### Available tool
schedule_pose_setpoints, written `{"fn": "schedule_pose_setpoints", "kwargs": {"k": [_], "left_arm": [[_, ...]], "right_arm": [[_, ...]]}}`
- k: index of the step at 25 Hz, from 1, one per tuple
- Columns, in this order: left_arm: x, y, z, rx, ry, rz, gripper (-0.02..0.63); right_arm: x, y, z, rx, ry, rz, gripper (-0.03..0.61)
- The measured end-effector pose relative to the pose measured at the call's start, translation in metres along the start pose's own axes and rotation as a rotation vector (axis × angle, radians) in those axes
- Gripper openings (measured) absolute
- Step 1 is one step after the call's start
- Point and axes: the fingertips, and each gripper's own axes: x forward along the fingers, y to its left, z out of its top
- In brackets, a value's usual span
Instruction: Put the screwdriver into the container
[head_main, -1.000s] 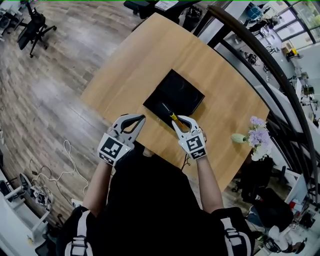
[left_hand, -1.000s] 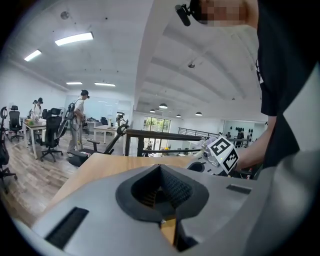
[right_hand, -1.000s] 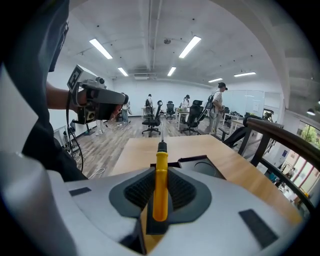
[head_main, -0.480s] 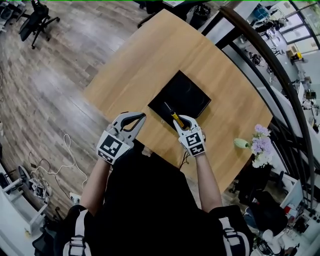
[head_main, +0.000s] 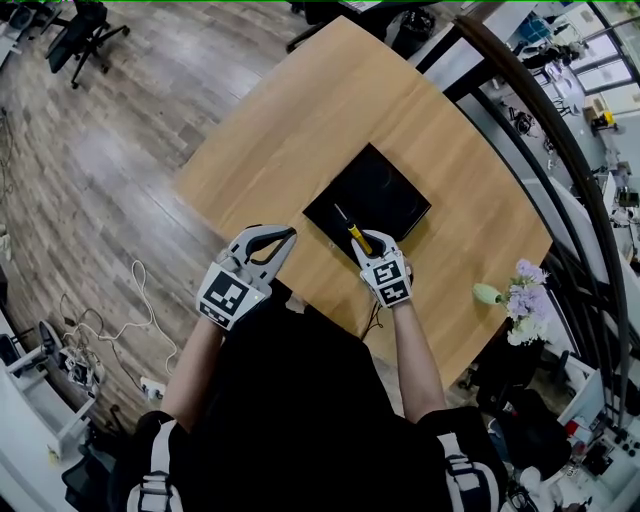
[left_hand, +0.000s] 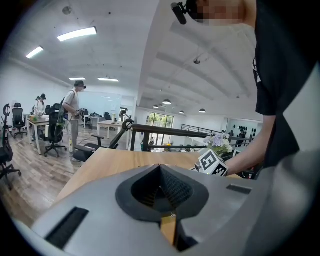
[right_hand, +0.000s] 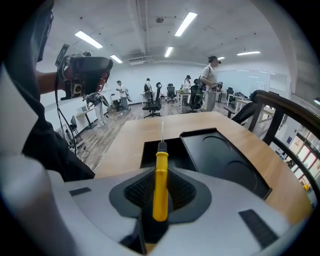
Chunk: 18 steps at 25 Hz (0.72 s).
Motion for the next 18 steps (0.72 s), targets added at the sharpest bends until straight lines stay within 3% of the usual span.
{"fn": "schedule_pose_setpoints", "kwargs": {"k": [18], "left_arm": [[0.002,0.004,-0.007,-0.013,0.031,0.02,0.021]], "right_arm": [[0.046,-0.009,-0.025,-0.025,0.121,0.018,0.086]]}}
